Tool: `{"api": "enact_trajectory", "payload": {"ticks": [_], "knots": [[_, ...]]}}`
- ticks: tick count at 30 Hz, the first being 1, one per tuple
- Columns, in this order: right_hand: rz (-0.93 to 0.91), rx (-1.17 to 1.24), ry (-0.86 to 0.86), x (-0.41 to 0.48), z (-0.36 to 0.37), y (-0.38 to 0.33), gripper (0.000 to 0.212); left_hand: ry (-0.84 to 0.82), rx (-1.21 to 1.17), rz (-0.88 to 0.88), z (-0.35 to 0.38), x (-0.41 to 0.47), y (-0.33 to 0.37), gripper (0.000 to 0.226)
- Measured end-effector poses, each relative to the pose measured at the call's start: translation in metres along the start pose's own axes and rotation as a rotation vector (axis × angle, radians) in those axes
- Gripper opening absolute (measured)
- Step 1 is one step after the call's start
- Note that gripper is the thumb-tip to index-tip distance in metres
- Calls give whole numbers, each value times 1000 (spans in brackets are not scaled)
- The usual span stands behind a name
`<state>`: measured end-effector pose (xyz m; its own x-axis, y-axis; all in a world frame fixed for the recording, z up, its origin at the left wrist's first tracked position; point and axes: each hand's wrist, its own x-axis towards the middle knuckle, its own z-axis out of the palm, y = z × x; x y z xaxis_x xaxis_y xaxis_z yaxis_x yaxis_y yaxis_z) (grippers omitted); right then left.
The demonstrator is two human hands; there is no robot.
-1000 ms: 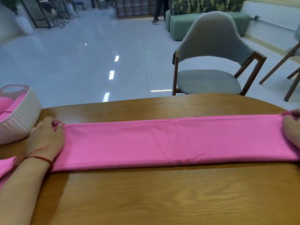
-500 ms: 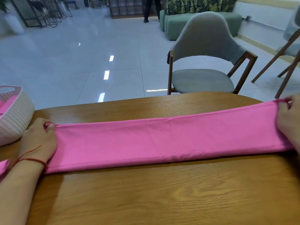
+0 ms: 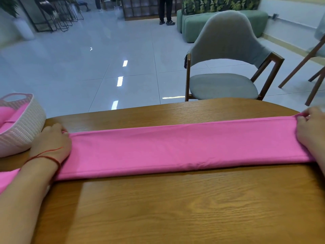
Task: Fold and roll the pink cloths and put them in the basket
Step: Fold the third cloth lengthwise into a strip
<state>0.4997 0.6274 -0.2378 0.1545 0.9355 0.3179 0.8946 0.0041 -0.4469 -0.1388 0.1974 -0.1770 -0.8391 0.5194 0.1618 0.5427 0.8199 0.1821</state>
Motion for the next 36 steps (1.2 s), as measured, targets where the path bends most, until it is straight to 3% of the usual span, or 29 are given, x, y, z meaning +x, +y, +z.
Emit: {"api": "enact_trajectory", "payload": {"ticks": [2,4,8,10,12,15,18,20,22,26,30,36], "knots": [[-20,-94,8,-21,-20,-26,28,5,103,24,-7,-8,16,19],[-29,-126,-12,-26,-29,-34,29,16,94,160,-8,-17,37,27],[-35,-151,16,-35,-39,-42,38,-115,-277,484,7,-39,86,14],[-39,-143,-34,-31,-39,-36,45,-125,-317,634,16,-47,109,1],[-83,-183,-69,-43,-53,-53,47,-136,-332,709,21,-51,133,7],[-267,-272,-147,-66,-71,-92,43,-108,-328,701,22,-58,163,6],[-559,-84,-346,-110,-80,-148,35,1,-199,662,18,-82,191,3],[-747,57,-480,-151,-73,-185,34,51,-189,752,17,-109,211,12],[-840,50,-547,-192,-62,-217,48,-9,-261,861,19,-136,228,31],[-873,-134,-590,-230,-39,-233,72,-262,-91,838,27,-161,239,74],[-889,-171,-687,-216,-35,-215,73,-321,5,771,30,-152,227,64],[-814,-228,-698,-173,-48,-172,78,-357,20,682,27,-123,190,62]]}}
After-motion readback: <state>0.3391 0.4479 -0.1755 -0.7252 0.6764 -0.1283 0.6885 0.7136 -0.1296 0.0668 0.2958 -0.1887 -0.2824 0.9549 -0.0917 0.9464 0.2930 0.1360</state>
